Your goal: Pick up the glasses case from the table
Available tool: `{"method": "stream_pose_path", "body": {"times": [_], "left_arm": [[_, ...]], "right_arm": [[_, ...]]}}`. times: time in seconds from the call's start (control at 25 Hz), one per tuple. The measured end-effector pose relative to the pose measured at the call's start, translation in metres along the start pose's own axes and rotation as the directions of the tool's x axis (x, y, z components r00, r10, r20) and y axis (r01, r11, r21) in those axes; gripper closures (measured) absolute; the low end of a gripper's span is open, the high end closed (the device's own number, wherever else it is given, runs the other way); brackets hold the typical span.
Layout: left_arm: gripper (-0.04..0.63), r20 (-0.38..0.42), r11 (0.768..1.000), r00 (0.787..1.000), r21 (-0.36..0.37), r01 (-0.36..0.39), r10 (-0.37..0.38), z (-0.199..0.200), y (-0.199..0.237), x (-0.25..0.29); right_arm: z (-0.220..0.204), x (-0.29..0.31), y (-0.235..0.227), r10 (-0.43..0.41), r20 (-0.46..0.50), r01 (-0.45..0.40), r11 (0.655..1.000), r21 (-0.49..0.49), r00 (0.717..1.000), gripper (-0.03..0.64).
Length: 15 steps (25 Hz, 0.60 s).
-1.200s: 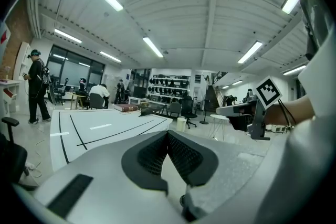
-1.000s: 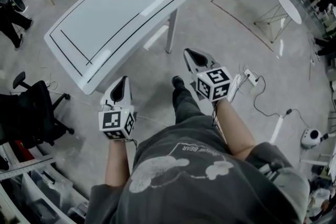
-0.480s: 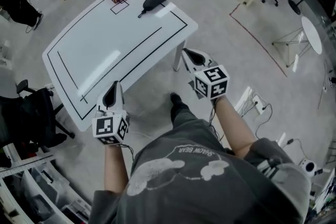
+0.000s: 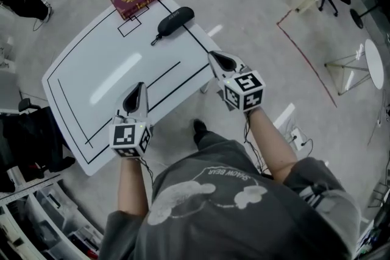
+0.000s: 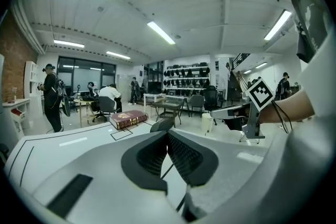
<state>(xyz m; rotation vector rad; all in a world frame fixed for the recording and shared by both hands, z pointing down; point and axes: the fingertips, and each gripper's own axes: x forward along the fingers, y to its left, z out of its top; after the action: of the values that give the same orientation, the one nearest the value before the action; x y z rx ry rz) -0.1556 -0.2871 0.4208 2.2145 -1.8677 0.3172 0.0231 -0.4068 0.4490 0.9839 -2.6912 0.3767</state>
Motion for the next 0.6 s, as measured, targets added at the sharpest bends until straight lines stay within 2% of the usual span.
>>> {"method": "stream_pose_path", "body": {"times": [0.24, 0.44, 0.6], "left_arm": [[0.584, -0.056, 1.0, 0.998, 0.017, 0.006, -0.005, 0.003, 0.001, 0.068], [0.489, -0.098, 0.998, 0.994, 0.038, 0.046, -0.042, 0.003, -0.001, 0.113], [0.387, -0.124, 0.993, 0.99, 0.088, 0.083, -0.072, 0.004, 0.0, 0.144]], "right_arm": [[0.006, 0.03, -0.041, 0.014, -0.008, -0.014, 0.999, 0.04, 1.0, 0.617], [0.001, 0.043, -0.059, 0.022, -0.022, -0.02, 0.998, 0.061, 1.0, 0.617], [-0.003, 0.051, -0.065, 0.017, -0.029, -0.015, 0.997, 0.078, 0.999, 0.617]]}}
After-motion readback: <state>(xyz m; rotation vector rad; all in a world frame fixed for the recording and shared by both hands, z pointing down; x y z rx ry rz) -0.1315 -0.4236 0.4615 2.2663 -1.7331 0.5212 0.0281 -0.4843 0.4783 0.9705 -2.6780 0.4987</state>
